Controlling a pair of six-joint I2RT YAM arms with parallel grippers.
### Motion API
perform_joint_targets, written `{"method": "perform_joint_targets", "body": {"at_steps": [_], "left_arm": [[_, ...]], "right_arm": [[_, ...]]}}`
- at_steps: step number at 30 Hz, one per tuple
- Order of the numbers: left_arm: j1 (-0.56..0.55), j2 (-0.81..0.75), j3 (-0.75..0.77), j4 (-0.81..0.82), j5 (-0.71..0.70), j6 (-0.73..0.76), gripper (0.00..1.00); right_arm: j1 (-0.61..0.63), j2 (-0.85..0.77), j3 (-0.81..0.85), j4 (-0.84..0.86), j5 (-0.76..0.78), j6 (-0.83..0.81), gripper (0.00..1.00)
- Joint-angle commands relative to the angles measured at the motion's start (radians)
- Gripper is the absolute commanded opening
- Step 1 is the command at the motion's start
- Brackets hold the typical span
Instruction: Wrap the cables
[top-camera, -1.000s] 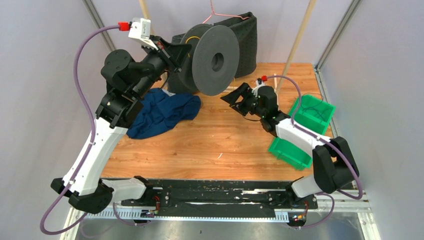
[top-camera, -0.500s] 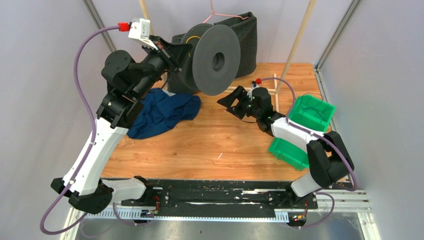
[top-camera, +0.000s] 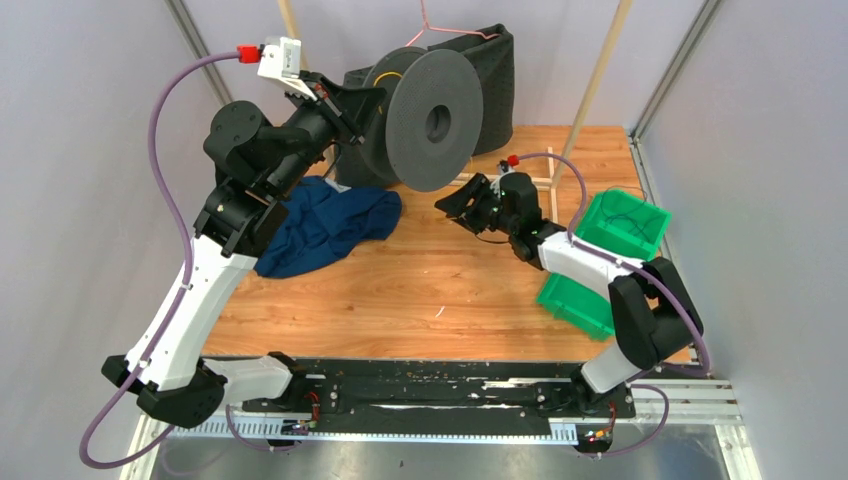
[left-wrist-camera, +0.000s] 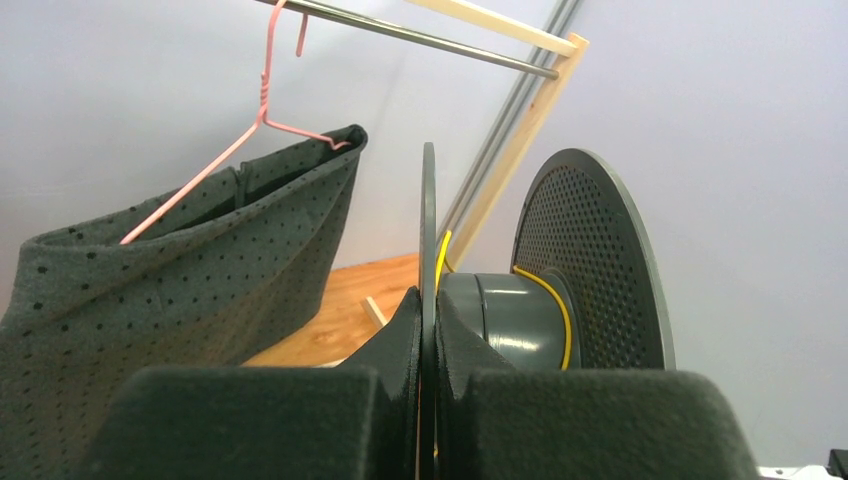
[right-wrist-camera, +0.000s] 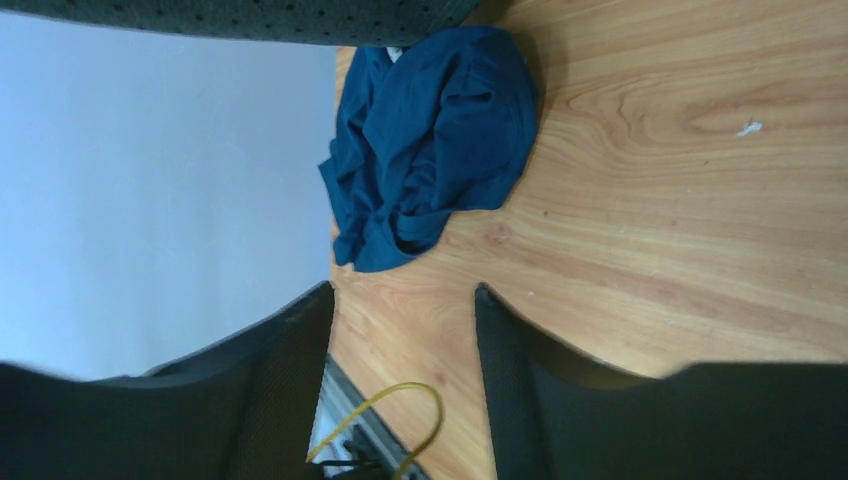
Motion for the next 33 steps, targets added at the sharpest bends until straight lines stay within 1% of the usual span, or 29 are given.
{"method": "perform_joint_targets", "body": {"at_steps": [1, 4, 5, 6, 7, 10, 14, 17, 20, 23, 26, 28, 31, 33], "left_arm": [[-0.013, -0.030, 0.004, 0.097, -0.005, -0.017, 0.00], [-0.013, -0.035, -0.001, 0.097, -0.017, -0.016, 0.00], [-0.013, -0.037, -0.004, 0.095, -0.032, -0.016, 0.00], [-0.013, -0.040, -0.007, 0.092, -0.048, -0.024, 0.00], [-0.013, -0.043, -0.007, 0.082, -0.095, -0.033, 0.00], [-0.013, -0.046, 0.000, 0.030, -0.223, -0.043, 0.00], [-0.013, -0.064, -0.058, 0.022, -0.374, -0.061, 0.00], [-0.015, -0.063, -0.101, 0.029, -0.453, -0.059, 0.00], [-0.023, -0.032, -0.105, -0.016, -0.503, -0.037, 0.00], [-0.043, -0.005, -0.126, -0.046, -0.592, -0.012, 0.00], [-0.053, -0.002, -0.180, -0.033, -0.707, -0.059, 0.00], [-0.065, 0.006, -0.200, -0.029, -0.777, -0.065, 0.00], [-0.094, 0.053, -0.191, -0.049, -0.903, -0.001, 0.00], [-0.103, 0.079, -0.190, -0.055, -0.917, 0.040, 0.00]], "right_arm": [[0.015, 0.014, 0.016, 0.020, 0.017, 0.005, 0.42], [0.015, 0.014, 0.010, 0.018, 0.011, 0.011, 0.08], [0.014, 0.012, 0.010, 0.009, 0.011, 0.012, 0.02], [0.015, 0.008, 0.010, -0.007, 0.010, 0.008, 0.01], [0.015, 0.002, 0.011, -0.027, 0.010, -0.004, 0.01], [0.017, -0.030, 0.021, -0.167, 0.032, -0.079, 0.01], [0.029, -0.092, 0.003, -0.297, 0.072, -0.170, 0.01], [0.044, -0.146, 0.004, -0.390, 0.106, -0.238, 0.01], [0.062, -0.216, 0.035, -0.501, 0.124, -0.321, 0.01], [0.108, -0.263, 0.112, -0.603, 0.128, -0.438, 0.01], [0.206, -0.259, 0.245, -0.736, 0.170, -0.577, 0.01], [0.267, -0.243, 0.324, -0.798, 0.169, -0.656, 0.01], [0.337, -0.252, 0.409, -0.822, 0.117, -0.745, 0.01], [0.361, -0.275, 0.464, -0.809, 0.082, -0.782, 0.01]]}}
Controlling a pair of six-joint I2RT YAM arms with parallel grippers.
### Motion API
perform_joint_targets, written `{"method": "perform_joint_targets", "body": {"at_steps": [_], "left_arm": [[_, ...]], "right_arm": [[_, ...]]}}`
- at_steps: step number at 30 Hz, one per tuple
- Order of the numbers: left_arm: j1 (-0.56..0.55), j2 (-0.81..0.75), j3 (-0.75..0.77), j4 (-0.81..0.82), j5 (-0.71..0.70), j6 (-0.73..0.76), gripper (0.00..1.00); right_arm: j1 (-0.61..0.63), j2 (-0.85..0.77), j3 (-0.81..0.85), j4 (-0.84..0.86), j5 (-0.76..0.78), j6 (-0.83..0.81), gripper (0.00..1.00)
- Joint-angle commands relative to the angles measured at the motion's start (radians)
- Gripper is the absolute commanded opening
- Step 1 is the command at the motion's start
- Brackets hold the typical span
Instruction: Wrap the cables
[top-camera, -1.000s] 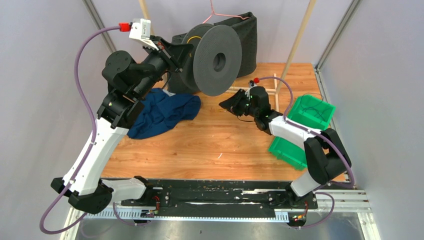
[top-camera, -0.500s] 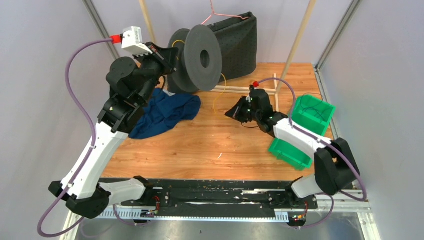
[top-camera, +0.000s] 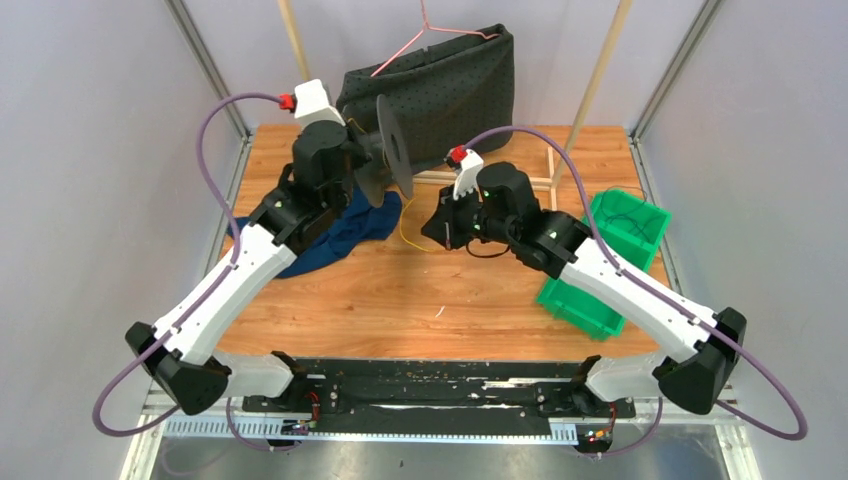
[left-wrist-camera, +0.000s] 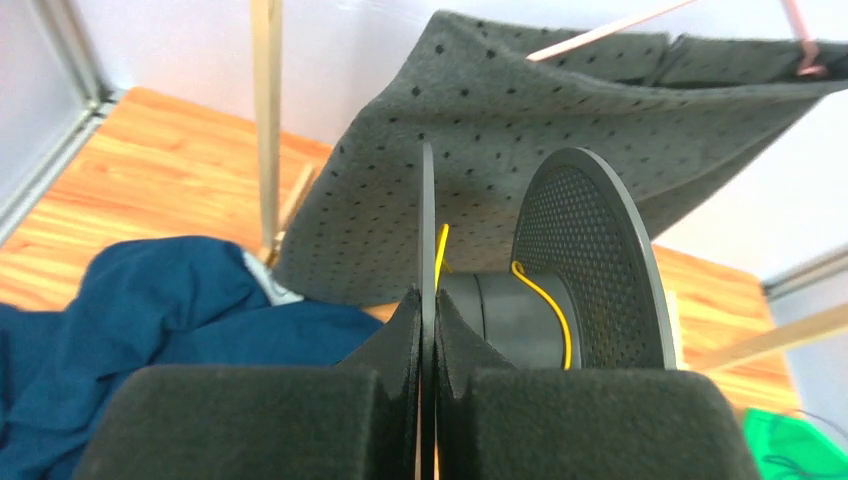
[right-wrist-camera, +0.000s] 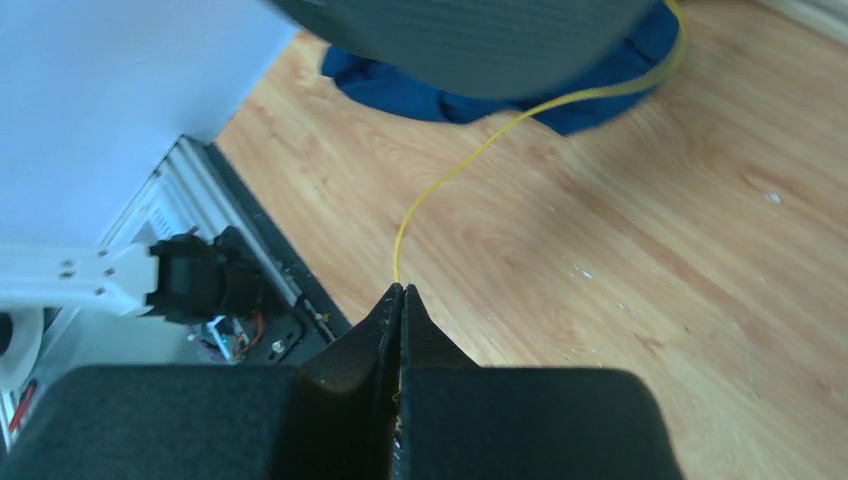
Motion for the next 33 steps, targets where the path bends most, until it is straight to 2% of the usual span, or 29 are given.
{"method": "perform_joint_targets", "body": {"at_steps": [1, 3, 6, 9, 12, 15, 18, 27, 33], "left_arm": [[-0.030, 0.042, 0.017, 0.058, -0.175, 0.057, 0.00], [-0.040, 0.066, 0.013, 0.040, -0.187, 0.074, 0.00], [-0.056, 0.089, 0.005, 0.020, -0.174, 0.097, 0.00], [-0.062, 0.097, -0.011, 0.021, -0.086, 0.125, 0.00], [-0.063, 0.124, 0.015, -0.045, 0.032, 0.144, 0.00], [-0.071, 0.128, 0.015, -0.096, 0.140, 0.172, 0.00], [-0.101, 0.116, -0.008, -0.111, 0.176, 0.222, 0.00], [-0.123, 0.071, -0.123, -0.155, 0.453, 0.334, 0.00], [-0.131, 0.039, -0.164, -0.193, 0.538, 0.400, 0.00]], "right_arm": [[0.058, -0.044, 0.112, -0.078, -0.058, -0.178, 0.01], [0.055, -0.052, 0.172, -0.063, -0.070, -0.182, 0.01], [0.033, 0.012, 0.373, -0.142, -0.071, -0.194, 0.01], [-0.006, 0.071, 0.509, -0.153, -0.094, -0.173, 0.01], [-0.072, 0.126, 0.578, -0.129, -0.131, -0.121, 0.01], [-0.168, 0.175, 0.617, -0.105, -0.217, -0.048, 0.01], [-0.242, 0.217, 0.655, -0.099, -0.263, -0.007, 0.01], [-0.429, 0.281, 0.712, -0.072, -0.278, 0.020, 0.01], [-0.529, 0.280, 0.661, -0.036, -0.305, 0.050, 0.01]]}}
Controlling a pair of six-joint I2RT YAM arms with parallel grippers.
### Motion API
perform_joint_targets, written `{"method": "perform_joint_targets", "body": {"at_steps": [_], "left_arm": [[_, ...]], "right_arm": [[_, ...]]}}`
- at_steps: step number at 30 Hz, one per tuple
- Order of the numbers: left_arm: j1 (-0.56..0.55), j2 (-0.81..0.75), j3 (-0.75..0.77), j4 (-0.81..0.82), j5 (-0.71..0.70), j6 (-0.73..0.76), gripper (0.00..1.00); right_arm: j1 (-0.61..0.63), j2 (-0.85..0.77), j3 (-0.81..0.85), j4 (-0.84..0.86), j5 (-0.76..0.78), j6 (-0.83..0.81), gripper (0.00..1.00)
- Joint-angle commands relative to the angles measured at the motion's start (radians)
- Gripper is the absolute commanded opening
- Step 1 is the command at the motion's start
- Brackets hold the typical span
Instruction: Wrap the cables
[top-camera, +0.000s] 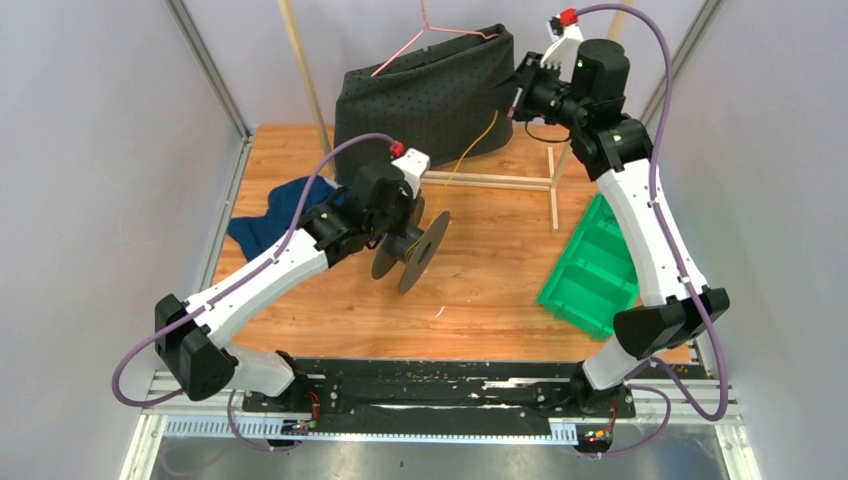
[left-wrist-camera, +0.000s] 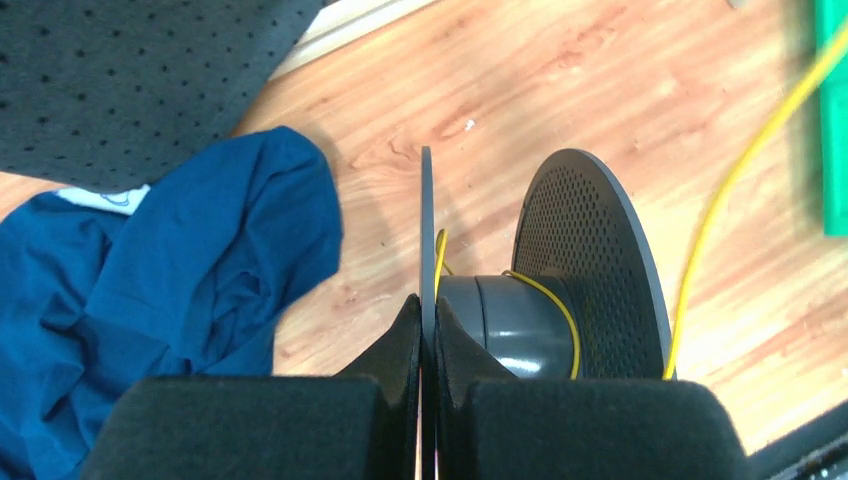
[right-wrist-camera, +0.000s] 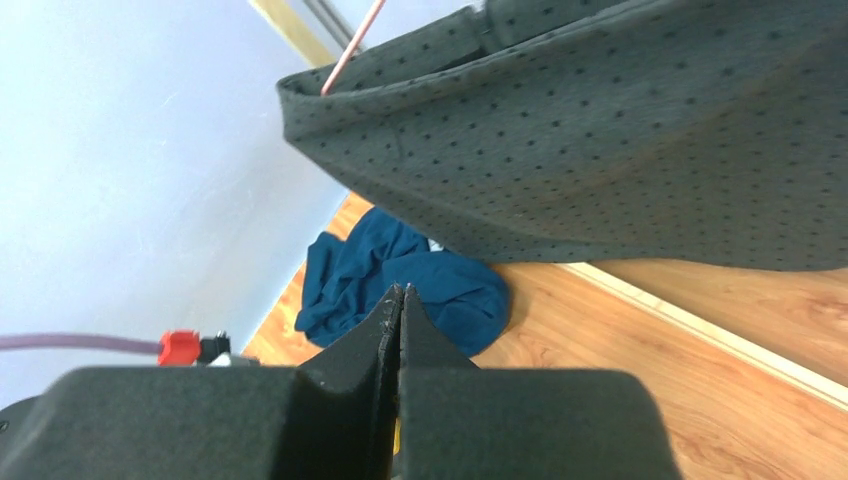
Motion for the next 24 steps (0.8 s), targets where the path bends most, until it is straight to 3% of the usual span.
{"method": "perform_joint_targets", "body": {"at_steps": [1, 7, 15, 21, 24], "left_arm": [[-0.012, -0.063, 0.005, -0.010, 0.115, 0.082, 0.00], [-0.012, -0.127, 0.042, -0.033, 0.326, 0.163, 0.00], [-0.009, -0.145, 0.224, -0.061, 0.583, 0.154, 0.00], [0.070, -0.145, 0.237, 0.191, 0.606, -0.122, 0.00], [0.082, -0.116, 0.219, 0.323, 0.477, -0.303, 0.00]], "right_arm": [[-0.065, -0.005, -0.025, 0.038, -0.037, 0.026, 0.01], [-0.098, -0.001, -0.182, 0.035, -0.043, -0.010, 0.01], [-0.098, -0.059, -0.522, 0.062, -0.024, -0.099, 0.01], [-0.093, -0.188, -0.715, 0.078, 0.028, -0.069, 0.01], [-0.069, -0.267, -0.820, 0.108, 0.114, 0.002, 0.01]]}}
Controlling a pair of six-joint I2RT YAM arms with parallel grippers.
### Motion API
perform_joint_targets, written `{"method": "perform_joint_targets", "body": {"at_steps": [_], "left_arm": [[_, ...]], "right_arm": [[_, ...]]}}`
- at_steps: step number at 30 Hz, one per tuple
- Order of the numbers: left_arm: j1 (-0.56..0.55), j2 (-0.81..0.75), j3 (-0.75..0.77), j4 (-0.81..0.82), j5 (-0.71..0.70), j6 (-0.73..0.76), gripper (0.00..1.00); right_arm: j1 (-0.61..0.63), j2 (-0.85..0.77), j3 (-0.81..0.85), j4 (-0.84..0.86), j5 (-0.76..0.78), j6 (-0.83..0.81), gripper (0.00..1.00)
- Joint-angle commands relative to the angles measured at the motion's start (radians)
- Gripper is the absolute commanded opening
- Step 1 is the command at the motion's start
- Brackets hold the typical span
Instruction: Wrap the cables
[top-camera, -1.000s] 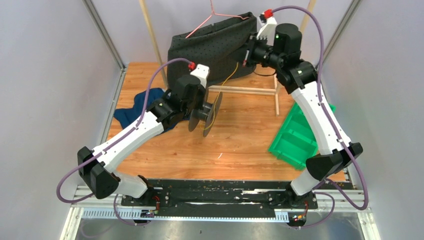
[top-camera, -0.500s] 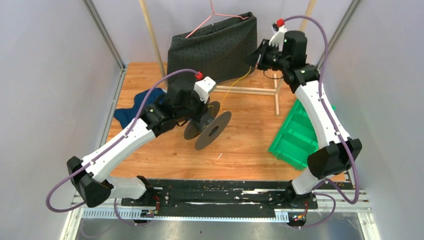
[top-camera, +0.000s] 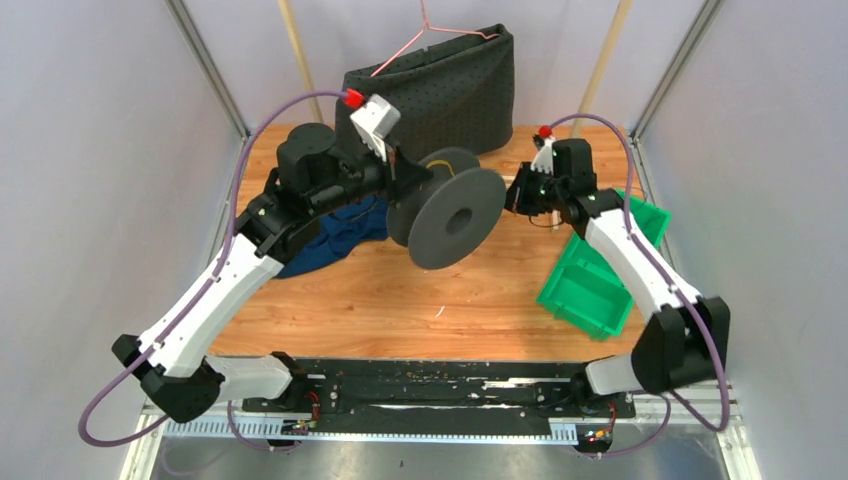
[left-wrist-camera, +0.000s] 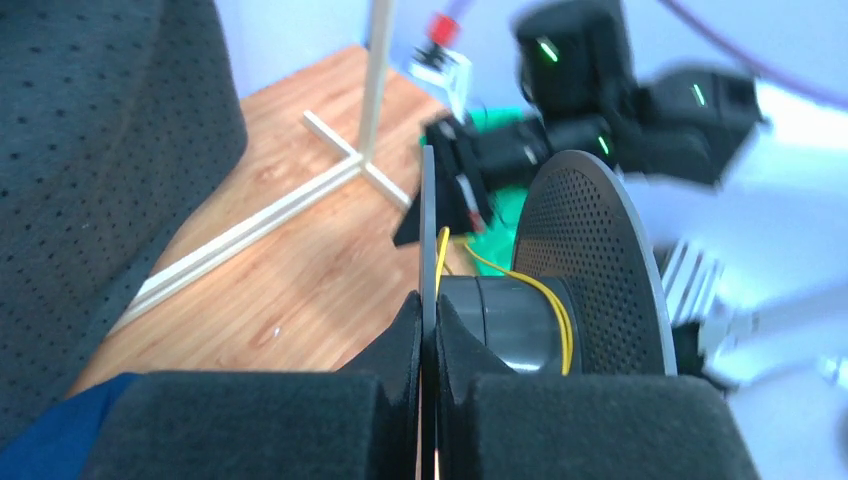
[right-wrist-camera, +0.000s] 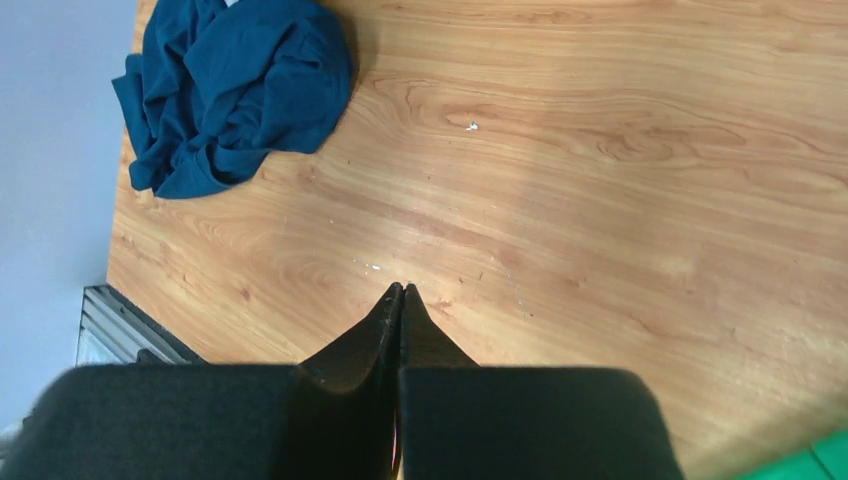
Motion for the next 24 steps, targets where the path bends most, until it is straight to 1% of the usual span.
{"method": "perform_joint_targets", "body": {"at_steps": [1, 3, 6, 7, 9, 11, 13, 17, 21, 24], "left_arm": [[0.025, 0.030, -0.015, 0.294, -0.111, -0.316, 0.00], [0.025, 0.030, -0.080, 0.418, -0.200, -0.450, 0.00], [0.025, 0.028, -0.188, 0.539, -0.413, -0.645, 0.00], [0.020, 0.034, -0.194, 0.521, -0.453, -0.675, 0.00], [0.005, 0.059, -0.142, 0.384, -0.583, -0.705, 0.00], [-0.016, 0.082, -0.080, 0.273, -0.701, -0.713, 0.00], [-0.040, 0.088, -0.065, 0.235, -0.768, -0.727, 0.00], [-0.072, 0.085, -0.071, 0.169, -0.912, -0.787, 0.00], [-0.072, 0.078, -0.061, 0.055, -1.010, -0.867, 0.00], [-0.072, 0.058, -0.080, 0.037, -1.052, -0.896, 0.00]], "right_arm": [[0.030, -0.147, -0.130, 0.081, 0.138, 0.089, 0.01], [0.063, -0.210, -0.211, 0.145, 0.215, 0.146, 0.01], [0.148, -0.270, -0.249, 0.161, 0.337, 0.162, 0.01], [0.186, -0.280, -0.249, 0.159, 0.381, 0.150, 0.01], [0.263, -0.292, -0.239, 0.147, 0.479, 0.109, 0.01], [0.347, -0.293, -0.222, 0.133, 0.546, 0.060, 0.01], [0.400, -0.290, -0.209, 0.129, 0.585, 0.034, 0.01], [0.447, -0.284, -0.185, 0.146, 0.571, 0.016, 0.01], [0.448, -0.266, -0.156, 0.156, 0.502, 0.018, 0.01], [0.449, -0.245, -0.149, 0.154, 0.485, 0.022, 0.01]]}}
